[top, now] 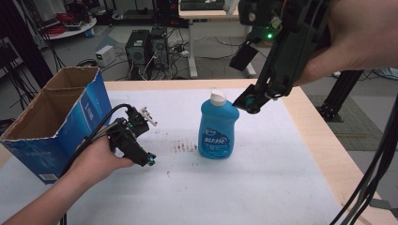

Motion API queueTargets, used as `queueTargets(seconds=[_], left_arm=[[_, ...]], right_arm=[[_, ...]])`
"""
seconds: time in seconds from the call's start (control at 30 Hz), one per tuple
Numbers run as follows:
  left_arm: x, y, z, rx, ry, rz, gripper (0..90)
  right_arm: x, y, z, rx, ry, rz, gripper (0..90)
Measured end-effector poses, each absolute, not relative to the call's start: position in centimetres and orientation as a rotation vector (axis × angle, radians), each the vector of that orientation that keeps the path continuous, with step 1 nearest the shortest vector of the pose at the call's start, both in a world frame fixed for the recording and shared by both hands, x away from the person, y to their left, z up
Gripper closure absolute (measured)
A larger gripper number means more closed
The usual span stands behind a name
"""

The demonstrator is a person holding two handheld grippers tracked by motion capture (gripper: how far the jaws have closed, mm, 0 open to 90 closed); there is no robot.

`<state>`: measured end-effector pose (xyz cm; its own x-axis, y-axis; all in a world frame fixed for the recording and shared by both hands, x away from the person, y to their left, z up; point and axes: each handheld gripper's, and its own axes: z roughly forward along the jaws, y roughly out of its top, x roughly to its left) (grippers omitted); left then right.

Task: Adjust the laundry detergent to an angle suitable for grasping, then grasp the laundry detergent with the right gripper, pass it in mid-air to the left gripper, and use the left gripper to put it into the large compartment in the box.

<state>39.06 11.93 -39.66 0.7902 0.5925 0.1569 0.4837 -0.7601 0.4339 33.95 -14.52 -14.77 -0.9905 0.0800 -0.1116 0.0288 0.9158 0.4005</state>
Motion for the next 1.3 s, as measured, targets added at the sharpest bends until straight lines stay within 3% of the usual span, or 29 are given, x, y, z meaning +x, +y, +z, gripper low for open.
queueTargets(seconds=[1.0,1.3], left_arm=[[38.3,11.7,-38.5,2.611,0.805,0.444,17.4],[38.5,12.0,-38.5,2.609,0.795,0.430,17.4]], right_arm=[[33.8,-15.8,-14.9,0.079,2.934,0.662,13.2],[35.4,-17.7,-15.8,0.133,2.915,0.730,13.2]])
